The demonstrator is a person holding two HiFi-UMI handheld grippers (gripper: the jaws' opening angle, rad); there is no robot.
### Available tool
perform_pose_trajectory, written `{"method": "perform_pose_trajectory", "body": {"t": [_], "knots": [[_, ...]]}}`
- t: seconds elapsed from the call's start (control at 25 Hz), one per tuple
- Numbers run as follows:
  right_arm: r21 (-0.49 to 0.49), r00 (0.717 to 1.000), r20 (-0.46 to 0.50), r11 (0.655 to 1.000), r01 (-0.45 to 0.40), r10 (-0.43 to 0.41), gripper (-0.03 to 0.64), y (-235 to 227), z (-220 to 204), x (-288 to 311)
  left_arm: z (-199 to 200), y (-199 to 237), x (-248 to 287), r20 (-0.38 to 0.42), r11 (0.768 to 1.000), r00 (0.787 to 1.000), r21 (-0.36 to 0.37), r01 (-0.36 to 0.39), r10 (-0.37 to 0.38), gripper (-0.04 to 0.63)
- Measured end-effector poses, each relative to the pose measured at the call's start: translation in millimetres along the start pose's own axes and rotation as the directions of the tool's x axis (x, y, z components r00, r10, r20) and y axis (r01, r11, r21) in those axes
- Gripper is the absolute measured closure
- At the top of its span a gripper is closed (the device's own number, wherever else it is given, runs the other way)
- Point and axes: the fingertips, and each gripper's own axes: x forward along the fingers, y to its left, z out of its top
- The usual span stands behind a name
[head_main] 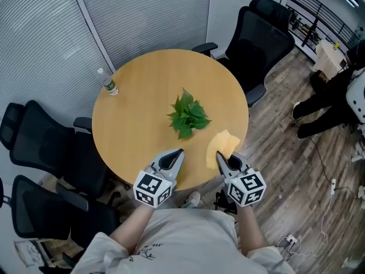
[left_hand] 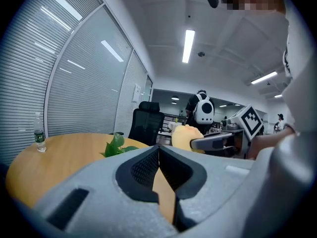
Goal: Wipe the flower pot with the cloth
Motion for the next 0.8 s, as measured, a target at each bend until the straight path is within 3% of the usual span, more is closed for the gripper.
{"method": "perform_pose_trajectory", "body": {"t": [0.36,0.8], "knots": [[0.026,0.999,-0.041,1.000,-0.002,0.003,0.568,-18,-9,22,-10,26,14,-0.031,0.999,0.999,-0.027,-0.022,0.021,0.584],[0.052,0.994,-0.071,0.995,0.082,-0.078,0.568,-43,-11,51,-24,83,31,-0.090,1.000,0.996,-0.019,-0.015,0.013,0.584]]}}
